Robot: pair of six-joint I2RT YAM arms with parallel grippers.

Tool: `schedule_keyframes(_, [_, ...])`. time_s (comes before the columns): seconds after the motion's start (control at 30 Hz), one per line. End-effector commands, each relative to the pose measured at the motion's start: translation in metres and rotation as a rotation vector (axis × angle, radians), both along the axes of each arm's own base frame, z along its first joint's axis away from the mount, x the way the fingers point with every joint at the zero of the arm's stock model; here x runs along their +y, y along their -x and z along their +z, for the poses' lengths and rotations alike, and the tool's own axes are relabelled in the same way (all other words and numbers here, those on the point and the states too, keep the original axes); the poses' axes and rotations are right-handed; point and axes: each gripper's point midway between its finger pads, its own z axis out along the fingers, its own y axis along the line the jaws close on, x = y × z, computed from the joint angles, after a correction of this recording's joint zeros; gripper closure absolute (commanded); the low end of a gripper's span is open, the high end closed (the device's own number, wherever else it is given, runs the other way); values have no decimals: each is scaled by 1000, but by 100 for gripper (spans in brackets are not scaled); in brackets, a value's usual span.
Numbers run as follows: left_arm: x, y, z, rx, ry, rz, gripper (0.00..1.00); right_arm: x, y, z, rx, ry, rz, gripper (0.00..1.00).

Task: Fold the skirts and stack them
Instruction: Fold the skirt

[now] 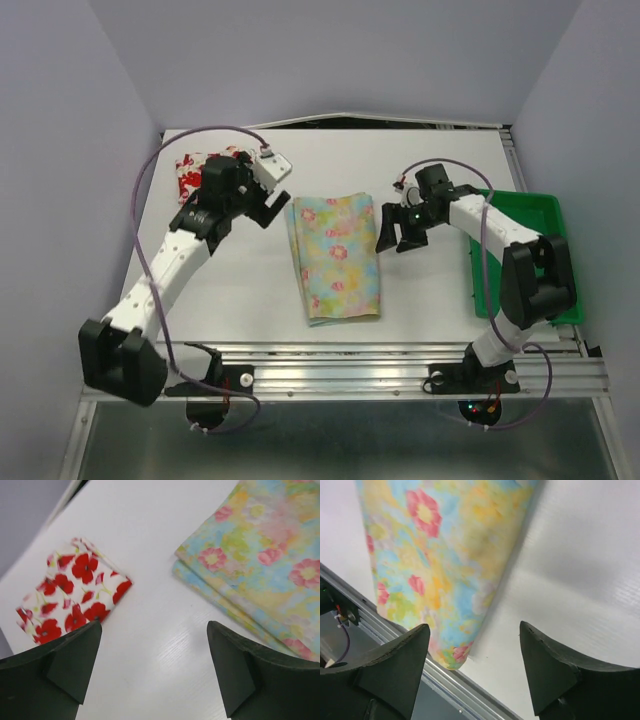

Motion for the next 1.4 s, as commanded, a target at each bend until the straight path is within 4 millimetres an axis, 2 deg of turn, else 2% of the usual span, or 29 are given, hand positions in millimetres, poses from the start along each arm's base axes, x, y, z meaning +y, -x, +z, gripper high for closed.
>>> schedule_keyframes(0.0, [-37,60,-2,-159,-257,-330,1,16,-41,71,-274,-97,59,24])
schedule_keyframes(0.03, [-42,71,5,-205,-264,-353,1,23,-47,77,-282,-136,60,29])
schedule_keyframes(0.07, [-46,82,-9,-191,-280,-380,1,31,-59,84,-307,-175,58,32])
schedule_keyframes(0.1, [-58,92,-11,-196,-278,-430,1,42,-64,86,-303,-207,75,35])
schedule_keyframes(0.13, [-62,100,-14,-185,-275,-462,1,48,-74,73,-266,-224,71,38])
schedule_keyframes(0.2, [-70,113,-15,-179,-257,-525,1,72,-91,77,-279,-276,82,44])
schedule_keyframes(0.23, [-78,125,-18,-164,-244,-589,2,78,-99,58,-235,-284,71,46])
schedule_keyframes(0.33, [-90,145,-31,-155,-270,-684,1,112,-105,50,-222,-363,108,49])
schedule_keyframes(0.37, [-101,159,-41,-151,-283,-739,1,122,-104,35,-183,-369,108,50])
schedule_keyframes(0.4, [-103,164,-47,-153,-313,-744,1,140,-98,35,-183,-402,147,50])
schedule_keyframes(0.43, [-117,180,-52,-160,-330,-804,1,150,-94,22,-146,-409,156,50])
schedule_keyframes(0.5, [-125,195,-72,-126,-376,-852,2,168,-84,17,-125,-458,182,50])
schedule_keyframes(0.53, [-128,201,-78,-104,-388,-853,4,178,-69,9,-102,-467,212,50])
schedule_keyframes(0.57, [-136,215,-90,-68,-406,-901,5,182,-63,5,-96,-475,224,50])
schedule_keyframes(0.6, [-141,221,-93,-51,-409,-913,10,187,-60,3,-100,-487,229,50])
schedule_keyframes(0.67, [-151,235,-107,7,-422,-940,17,187,-49,-11,-62,-483,230,50])
schedule_keyframes(0.73, [-155,243,-122,64,-442,-940,21,181,-40,-36,-18,-450,216,50])
schedule_keyframes(0.77, [-158,246,-122,63,-438,-943,23,178,-39,-45,-13,-433,210,50])
schedule_keyframes(0.8, [-160,250,-132,86,-466,-952,24,175,-37,-55,-13,-410,209,50])
schedule_keyframes(0.93, [-164,254,-151,122,-503,-940,26,166,-24,-95,72,-362,184,50])
schedule_keyframes(1.1, [-167,254,-170,150,-547,-908,28,167,-22,-112,109,-364,155,50])
schedule_keyframes(1.17, [-167,244,-171,118,-573,-855,29,167,-22,-113,113,-366,151,50])
schedule_keyframes(1.3, [-166,238,-179,127,-605,-798,37,167,-21,-114,123,-367,147,50])
schedule_keyframes(1.37, [-164,236,-183,127,-617,-782,37,167,-21,-115,127,-366,144,50])
